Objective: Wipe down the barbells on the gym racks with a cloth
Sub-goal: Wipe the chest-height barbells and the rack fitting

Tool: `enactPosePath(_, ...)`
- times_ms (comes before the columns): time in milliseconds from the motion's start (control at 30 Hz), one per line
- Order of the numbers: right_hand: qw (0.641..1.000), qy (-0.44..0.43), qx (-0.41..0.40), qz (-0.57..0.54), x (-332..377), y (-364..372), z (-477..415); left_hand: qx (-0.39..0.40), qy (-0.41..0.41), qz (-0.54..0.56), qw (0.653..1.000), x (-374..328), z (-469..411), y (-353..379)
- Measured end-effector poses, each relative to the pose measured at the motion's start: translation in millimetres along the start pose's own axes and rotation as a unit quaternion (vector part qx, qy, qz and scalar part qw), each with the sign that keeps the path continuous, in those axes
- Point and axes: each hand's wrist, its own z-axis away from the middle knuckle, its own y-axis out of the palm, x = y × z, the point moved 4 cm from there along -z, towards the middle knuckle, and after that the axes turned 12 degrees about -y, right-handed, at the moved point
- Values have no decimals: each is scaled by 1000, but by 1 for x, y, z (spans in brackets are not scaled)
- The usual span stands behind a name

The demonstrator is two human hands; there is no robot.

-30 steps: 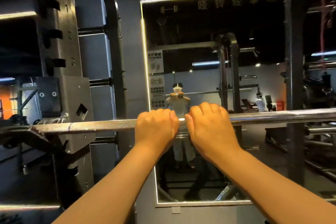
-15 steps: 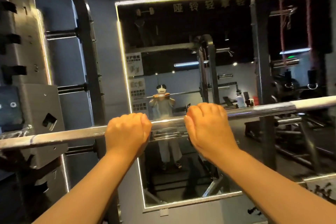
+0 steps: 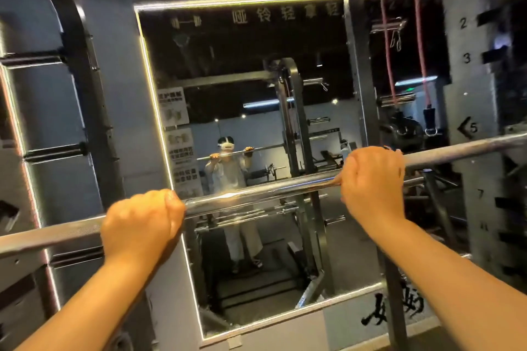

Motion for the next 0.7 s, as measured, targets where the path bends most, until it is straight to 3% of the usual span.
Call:
enactPosePath(100,992,-123,22,-30,41,12,12,2,10,-7,1000,2,1,1)
enactPosePath(200,968,-232,80,-52,27,9,7,11,23,-19,999,2,1,0)
enactPosePath(267,975,-204,66,-64,-4,-1,0,13,18,-19,1000,1,1,-1)
enactPosePath(367,995,-42,-23,-91,-37,-11,-3,16,8,-29,999,0,0,0)
enactPosePath(467,998,44,-26,-48,-16,3,2,12,-5,-29,999,-2,-2,-1)
enactPosePath(533,998,1,-8,-64,21,12,6,8,-8,-22,1000,-3,-2,-3)
enactPosePath(600,991,-96,11,-91,58,18,17,12,-2,-18,1000,-2,-1,-4)
enactPosePath(700,969,-196,65,-135,68,15,19,22,7,-22,1000,-1,0,-3)
